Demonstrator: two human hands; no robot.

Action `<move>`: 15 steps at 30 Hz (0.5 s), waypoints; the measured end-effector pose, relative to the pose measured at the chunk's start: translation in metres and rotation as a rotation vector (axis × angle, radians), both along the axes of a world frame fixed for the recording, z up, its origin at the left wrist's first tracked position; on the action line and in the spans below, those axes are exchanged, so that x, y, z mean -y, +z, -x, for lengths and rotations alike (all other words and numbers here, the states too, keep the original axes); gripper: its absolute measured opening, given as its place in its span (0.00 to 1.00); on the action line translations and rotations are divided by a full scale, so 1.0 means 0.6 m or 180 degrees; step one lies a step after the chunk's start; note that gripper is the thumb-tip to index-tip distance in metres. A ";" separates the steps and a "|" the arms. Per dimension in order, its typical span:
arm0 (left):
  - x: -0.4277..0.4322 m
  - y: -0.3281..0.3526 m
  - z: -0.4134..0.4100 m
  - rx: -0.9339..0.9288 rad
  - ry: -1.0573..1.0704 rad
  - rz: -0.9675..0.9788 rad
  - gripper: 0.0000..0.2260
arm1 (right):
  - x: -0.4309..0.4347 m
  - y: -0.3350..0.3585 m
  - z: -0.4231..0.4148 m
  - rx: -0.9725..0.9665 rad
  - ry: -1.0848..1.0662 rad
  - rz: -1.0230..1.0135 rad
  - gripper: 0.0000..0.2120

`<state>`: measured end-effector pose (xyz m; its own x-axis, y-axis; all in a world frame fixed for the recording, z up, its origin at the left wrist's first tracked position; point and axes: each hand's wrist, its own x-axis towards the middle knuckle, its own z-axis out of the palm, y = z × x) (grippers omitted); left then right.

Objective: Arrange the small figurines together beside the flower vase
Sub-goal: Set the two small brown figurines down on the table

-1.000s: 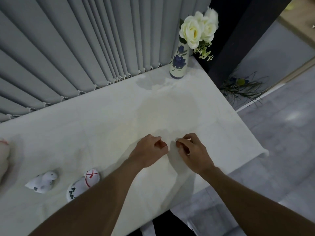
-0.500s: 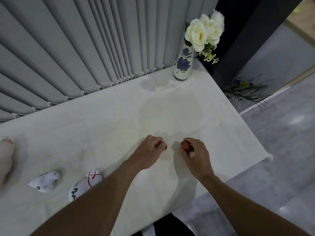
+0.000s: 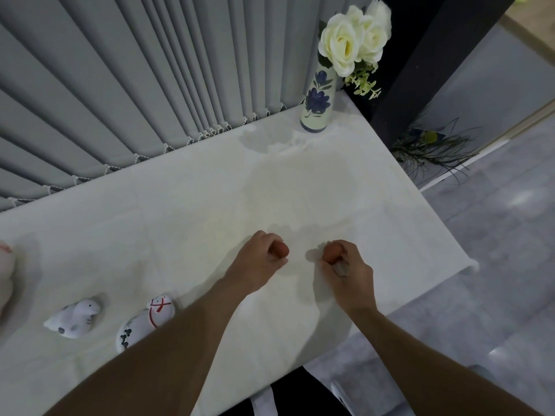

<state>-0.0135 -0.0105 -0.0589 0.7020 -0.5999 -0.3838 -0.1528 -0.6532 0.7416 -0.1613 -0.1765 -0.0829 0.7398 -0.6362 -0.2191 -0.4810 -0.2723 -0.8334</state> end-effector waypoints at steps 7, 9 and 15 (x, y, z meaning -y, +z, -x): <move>0.006 -0.003 0.004 -0.0191 0.0173 0.0135 0.10 | -0.004 -0.013 0.007 -0.0015 0.0117 0.0191 0.18; 0.007 -0.005 0.003 -0.0225 0.0221 0.0126 0.10 | -0.008 -0.017 0.008 0.0050 -0.0001 0.0281 0.17; 0.016 -0.007 0.009 -0.0310 0.0115 0.0266 0.10 | 0.001 -0.015 0.009 -0.0071 -0.0067 0.0078 0.21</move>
<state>-0.0188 -0.0201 -0.0629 0.6857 -0.6076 -0.4008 -0.0549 -0.5923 0.8039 -0.1669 -0.1769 -0.0919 0.7213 -0.6569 -0.2196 -0.5053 -0.2822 -0.8155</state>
